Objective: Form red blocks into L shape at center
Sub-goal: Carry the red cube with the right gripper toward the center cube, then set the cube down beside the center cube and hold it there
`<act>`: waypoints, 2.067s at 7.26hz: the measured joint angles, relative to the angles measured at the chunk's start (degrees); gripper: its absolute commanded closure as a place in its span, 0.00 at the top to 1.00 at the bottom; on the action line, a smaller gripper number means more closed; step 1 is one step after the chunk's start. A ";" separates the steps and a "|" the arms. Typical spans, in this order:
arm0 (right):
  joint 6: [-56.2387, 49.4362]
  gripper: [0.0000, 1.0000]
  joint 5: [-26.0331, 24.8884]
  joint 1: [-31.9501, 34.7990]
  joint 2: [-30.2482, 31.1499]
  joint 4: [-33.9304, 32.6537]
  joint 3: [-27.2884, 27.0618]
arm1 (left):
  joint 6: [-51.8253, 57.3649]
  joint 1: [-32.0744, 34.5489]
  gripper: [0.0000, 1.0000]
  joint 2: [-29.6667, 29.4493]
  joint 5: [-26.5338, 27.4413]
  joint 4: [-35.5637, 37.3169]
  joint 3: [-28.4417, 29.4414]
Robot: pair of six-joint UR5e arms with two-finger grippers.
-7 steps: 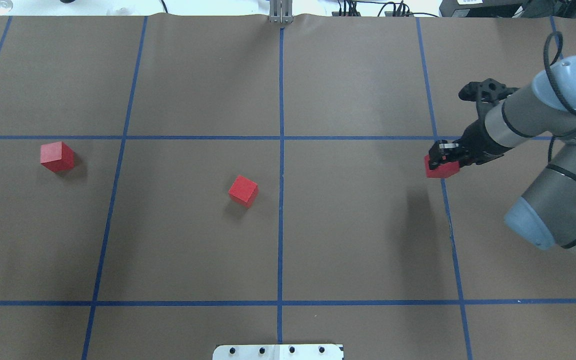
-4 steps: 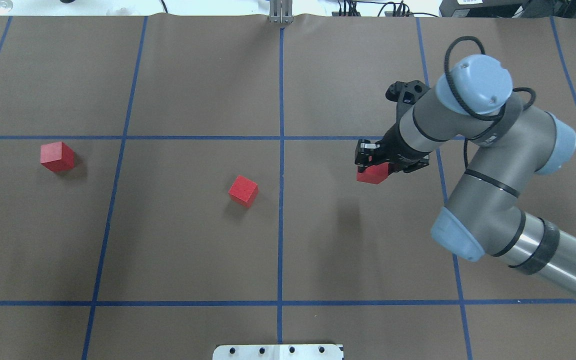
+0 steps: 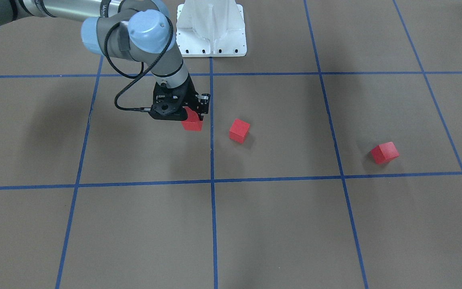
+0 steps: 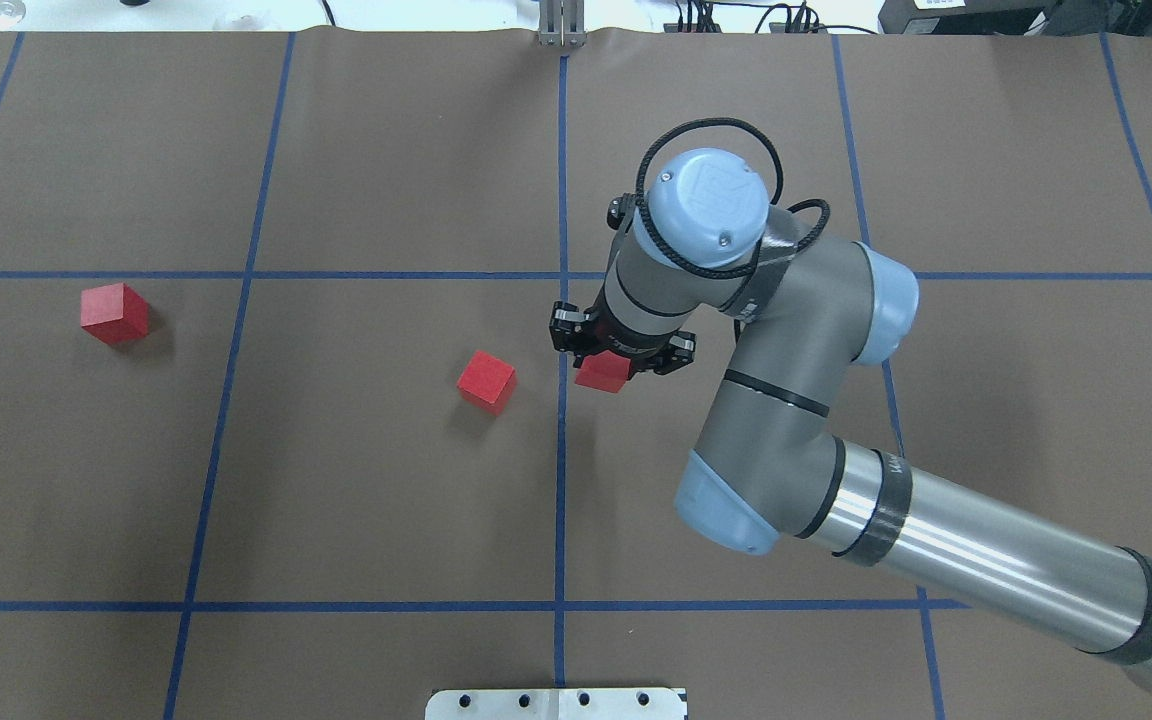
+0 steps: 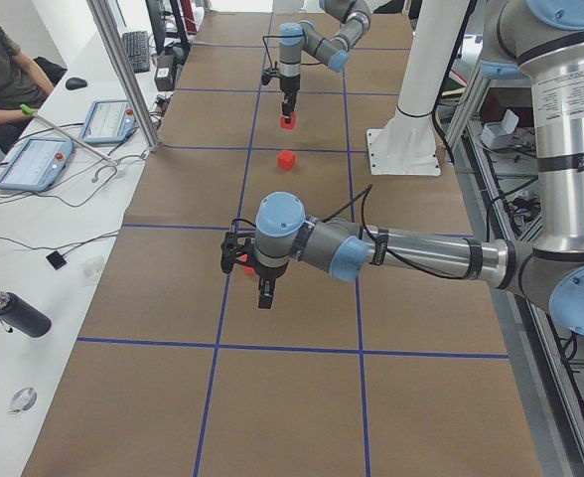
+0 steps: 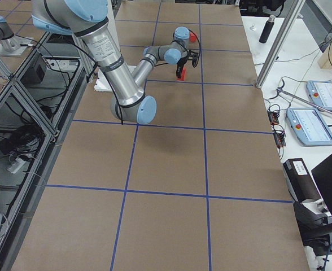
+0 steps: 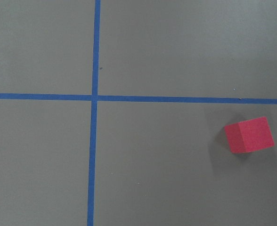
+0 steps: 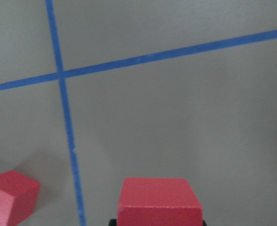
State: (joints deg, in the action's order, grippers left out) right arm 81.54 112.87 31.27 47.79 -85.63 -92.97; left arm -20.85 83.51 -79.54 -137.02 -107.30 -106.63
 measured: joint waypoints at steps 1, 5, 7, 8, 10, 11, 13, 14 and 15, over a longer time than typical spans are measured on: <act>1.07 0.00 -1.02 -1.46 -2.49 0.06 2.74 | -0.04 -0.02 1.00 0.05 0.00 -0.64 0.00; 1.31 0.00 -2.08 -5.19 -3.44 0.06 5.62 | -0.07 -0.02 1.00 0.09 0.00 -1.15 0.06; -1.78 0.00 -3.41 -5.18 -3.36 0.04 6.74 | -0.07 -0.02 1.00 0.09 0.00 -1.16 0.03; -3.18 0.00 -3.86 -5.13 -3.36 0.05 7.15 | -0.07 -0.02 1.00 0.09 0.00 -1.16 -0.01; -4.49 0.00 -4.26 -5.09 -3.34 0.10 7.88 | -0.07 -0.02 1.00 0.09 0.00 -1.16 -0.08; -4.83 0.00 -4.30 -5.09 -3.40 0.10 8.05 | -0.07 -0.02 1.00 0.09 0.00 -1.16 -0.13; -5.09 0.00 -4.36 -5.09 -3.59 0.11 8.14 | -0.07 -0.02 1.00 0.09 0.00 -1.16 -0.15; -5.25 0.00 -4.51 -5.13 -3.63 0.11 8.23 | -0.07 -0.02 1.00 0.09 0.00 -1.16 -0.16; -5.36 0.00 -4.73 -5.16 -3.71 0.11 8.35 | -0.07 -0.02 1.00 0.09 0.00 -1.16 -0.19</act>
State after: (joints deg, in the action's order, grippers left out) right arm 76.18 108.14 26.12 44.08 -85.52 -84.62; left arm -20.92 83.50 -79.45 -137.02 -108.46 -106.81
